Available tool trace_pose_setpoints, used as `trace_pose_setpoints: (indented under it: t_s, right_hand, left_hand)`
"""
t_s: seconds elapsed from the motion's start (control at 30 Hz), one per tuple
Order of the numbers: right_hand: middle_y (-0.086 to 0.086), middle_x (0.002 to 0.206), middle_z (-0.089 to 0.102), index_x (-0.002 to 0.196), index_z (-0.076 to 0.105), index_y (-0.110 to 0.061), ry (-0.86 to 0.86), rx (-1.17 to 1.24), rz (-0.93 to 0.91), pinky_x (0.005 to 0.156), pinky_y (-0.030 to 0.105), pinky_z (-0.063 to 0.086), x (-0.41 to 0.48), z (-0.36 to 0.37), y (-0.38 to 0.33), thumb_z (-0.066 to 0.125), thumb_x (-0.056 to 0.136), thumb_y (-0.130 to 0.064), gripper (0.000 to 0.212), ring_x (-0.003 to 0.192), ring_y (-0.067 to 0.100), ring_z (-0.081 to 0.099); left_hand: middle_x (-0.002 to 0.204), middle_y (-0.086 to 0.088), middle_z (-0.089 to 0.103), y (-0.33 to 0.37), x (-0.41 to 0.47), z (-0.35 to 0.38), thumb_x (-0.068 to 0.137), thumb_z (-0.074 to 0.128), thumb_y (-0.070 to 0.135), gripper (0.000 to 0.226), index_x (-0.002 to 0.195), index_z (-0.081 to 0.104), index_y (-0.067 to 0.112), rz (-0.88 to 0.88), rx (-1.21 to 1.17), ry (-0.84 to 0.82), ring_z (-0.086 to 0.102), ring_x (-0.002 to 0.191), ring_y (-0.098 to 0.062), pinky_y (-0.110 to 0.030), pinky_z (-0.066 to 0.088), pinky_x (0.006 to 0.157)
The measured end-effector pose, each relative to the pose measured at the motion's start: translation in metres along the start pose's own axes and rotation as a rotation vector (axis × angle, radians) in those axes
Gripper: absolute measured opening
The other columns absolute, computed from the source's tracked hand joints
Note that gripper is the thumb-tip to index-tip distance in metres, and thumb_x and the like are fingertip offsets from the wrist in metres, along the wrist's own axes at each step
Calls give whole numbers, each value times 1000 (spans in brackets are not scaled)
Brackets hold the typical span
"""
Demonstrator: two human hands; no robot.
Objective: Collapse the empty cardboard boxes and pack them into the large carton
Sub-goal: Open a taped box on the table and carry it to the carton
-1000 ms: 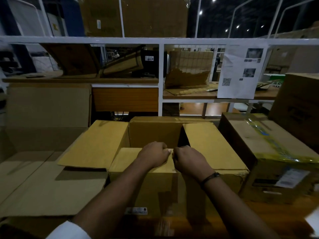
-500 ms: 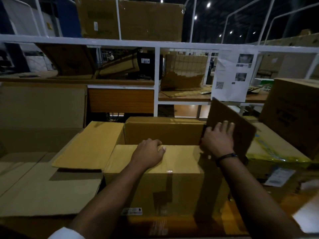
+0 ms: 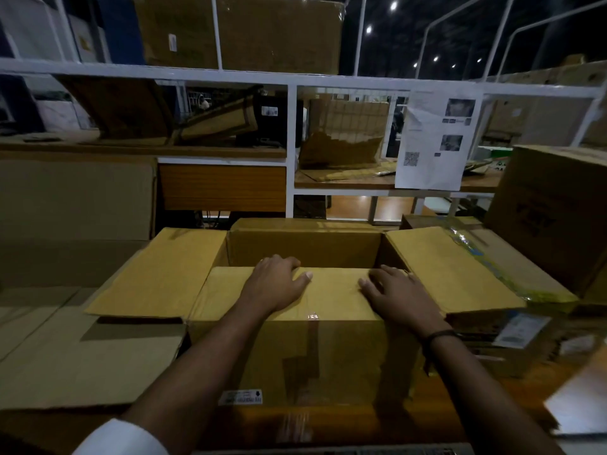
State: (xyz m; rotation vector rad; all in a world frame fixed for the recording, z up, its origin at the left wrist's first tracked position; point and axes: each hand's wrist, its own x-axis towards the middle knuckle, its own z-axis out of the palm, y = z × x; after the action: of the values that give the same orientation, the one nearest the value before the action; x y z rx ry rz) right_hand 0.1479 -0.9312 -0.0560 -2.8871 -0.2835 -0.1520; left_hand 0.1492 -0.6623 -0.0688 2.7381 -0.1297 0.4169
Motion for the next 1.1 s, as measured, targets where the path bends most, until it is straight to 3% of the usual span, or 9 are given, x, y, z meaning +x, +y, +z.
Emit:
trace_pose_setpoints:
  t_s: [0.2,0.6,0.77,1.0,1.1]
  right_hand:
    - [8,162,35,149,43,-26,44,8,-133,123,49,22,15,14,-43,27,102,-66,63,151,28,27]
    - [9,161,37,146,45,-24,204,8,-155,122,48,20,49,22,-46,31,104,-59,57,151,30,26]
    - [10,164,31,153,37,-23,236,22,-152,124,47,16,59,26,-45,31,104,-60,62,154,30,20]
    - [9,165,29,155,33,-23,347,-4,-176,126,47,13,57,29,-43,28,103,-60,64,155,28,17]
    - [9,169,18,160,25,-22,427,-30,-178,127,48,8,54,30,-44,26,103,-59,67,157,28,9]
  left_hand:
    - [135,-5,58,-1,10,0,99,47,61,55,142,56,27,5,-6,54,52,124,-22,-40,47,97]
    - [133,-6,59,-5,43,-2,99,48,59,55,141,56,26,47,37,165,50,124,-22,-39,46,98]
    - [133,-6,59,-7,51,-2,99,48,57,55,143,56,25,53,30,204,49,125,-22,-38,45,98]
    - [134,-7,57,-6,50,-6,98,45,62,62,149,47,26,116,26,284,48,125,-22,-39,46,99]
    - [130,-7,55,-2,47,-12,98,44,63,66,152,41,26,165,43,369,46,122,-22,-40,46,101]
